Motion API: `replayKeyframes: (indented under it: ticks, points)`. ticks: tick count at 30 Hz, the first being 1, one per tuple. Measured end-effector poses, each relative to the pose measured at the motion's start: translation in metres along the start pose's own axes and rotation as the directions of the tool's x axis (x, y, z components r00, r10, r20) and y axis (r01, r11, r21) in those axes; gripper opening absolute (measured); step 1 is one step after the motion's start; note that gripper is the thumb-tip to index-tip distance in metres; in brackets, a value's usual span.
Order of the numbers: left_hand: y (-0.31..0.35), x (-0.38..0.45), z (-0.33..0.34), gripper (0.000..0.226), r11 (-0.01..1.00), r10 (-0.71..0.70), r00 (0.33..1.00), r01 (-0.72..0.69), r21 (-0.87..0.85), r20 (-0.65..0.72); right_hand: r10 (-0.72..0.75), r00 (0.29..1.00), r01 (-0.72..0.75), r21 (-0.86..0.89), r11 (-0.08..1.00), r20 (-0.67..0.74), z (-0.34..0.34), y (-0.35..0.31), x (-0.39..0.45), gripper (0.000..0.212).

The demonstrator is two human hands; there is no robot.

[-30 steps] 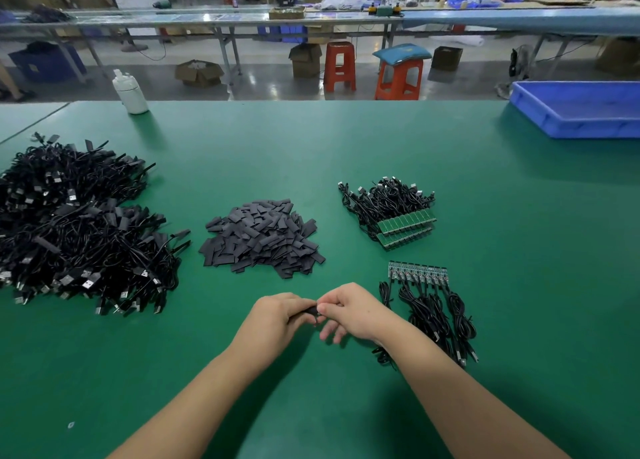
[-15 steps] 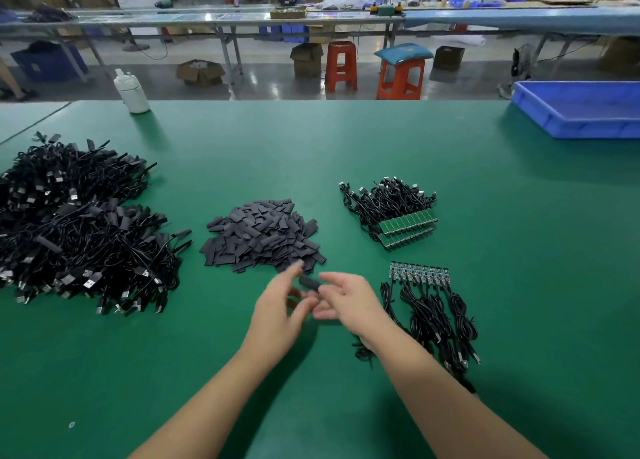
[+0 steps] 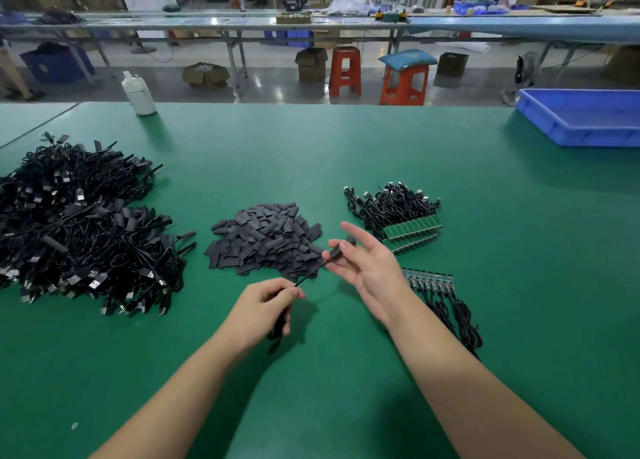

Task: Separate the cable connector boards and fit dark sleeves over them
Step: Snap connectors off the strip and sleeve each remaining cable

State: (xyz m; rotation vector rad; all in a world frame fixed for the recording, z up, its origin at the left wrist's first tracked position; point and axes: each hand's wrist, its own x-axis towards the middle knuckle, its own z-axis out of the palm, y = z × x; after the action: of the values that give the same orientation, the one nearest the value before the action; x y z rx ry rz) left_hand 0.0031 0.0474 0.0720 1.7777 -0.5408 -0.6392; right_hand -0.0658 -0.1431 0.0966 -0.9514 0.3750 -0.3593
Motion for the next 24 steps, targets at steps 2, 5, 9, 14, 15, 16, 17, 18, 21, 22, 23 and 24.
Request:
replayKeyframes:
  ticks: [2,5,9,14,15,16,17,18,21,22,23,24]
  points:
    - [-0.004,0.000,-0.010,0.023,1.000,-0.022,0.998,0.021,0.016,0.065,-0.035,0.999,0.035,-0.118,0.992,0.000,0.001,-0.002,-0.001,0.039]
    - [-0.006,-0.002,-0.010,0.022,0.999,-0.029,0.993,0.025,0.030,0.112,-0.080,0.996,0.072,-0.190,0.979,-0.037,0.006,0.000,0.000,0.039]
    - [-0.008,-0.003,-0.005,0.021,0.999,-0.029,0.991,0.025,0.027,0.131,-0.106,0.992,0.087,-0.228,0.970,-0.072,0.008,0.003,0.000,0.029]
    - [-0.010,-0.005,-0.003,0.021,0.998,-0.052,0.990,0.048,0.032,0.132,-0.121,0.988,0.094,-0.249,0.964,-0.095,0.005,0.006,0.002,0.025]
    - [-0.010,-0.006,-0.001,0.021,0.998,-0.055,0.989,0.050,0.036,0.134,-0.129,0.986,0.100,-0.247,0.964,-0.104,0.005,0.007,0.002,0.025]
    - [-0.009,-0.006,0.000,0.021,0.998,-0.058,0.989,0.052,0.041,0.137,-0.136,0.984,0.106,-0.240,0.965,-0.113,0.004,0.008,0.003,0.024]
    - [-0.008,-0.007,0.002,0.021,0.997,-0.062,0.988,0.056,0.048,0.140,-0.140,0.982,0.109,-0.231,0.967,-0.124,0.004,0.009,0.004,0.024]
    - [-0.007,-0.007,0.004,0.021,0.996,-0.068,0.988,0.060,0.058,0.141,-0.142,0.981,0.110,-0.225,0.968,-0.134,0.004,0.010,0.004,0.024]
    - [-0.005,-0.008,0.010,0.022,0.988,-0.094,0.989,0.079,0.130,0.116,-0.145,0.978,0.106,-0.242,0.964,-0.148,0.003,0.014,0.007,0.023]
    - [-0.005,-0.008,0.011,0.022,0.981,-0.099,0.990,0.081,0.175,0.102,-0.141,0.979,0.099,-0.260,0.961,-0.146,0.002,0.015,0.007,0.024]
    - [-0.005,-0.008,0.012,0.022,0.973,-0.102,0.991,0.081,0.217,0.089,-0.134,0.981,0.091,-0.275,0.957,-0.141,0.002,0.017,0.008,0.024]
    - [-0.004,-0.007,0.012,0.022,0.967,-0.102,0.992,0.081,0.243,0.076,-0.125,0.983,0.083,-0.287,0.954,-0.132,0.001,0.017,0.008,0.025]
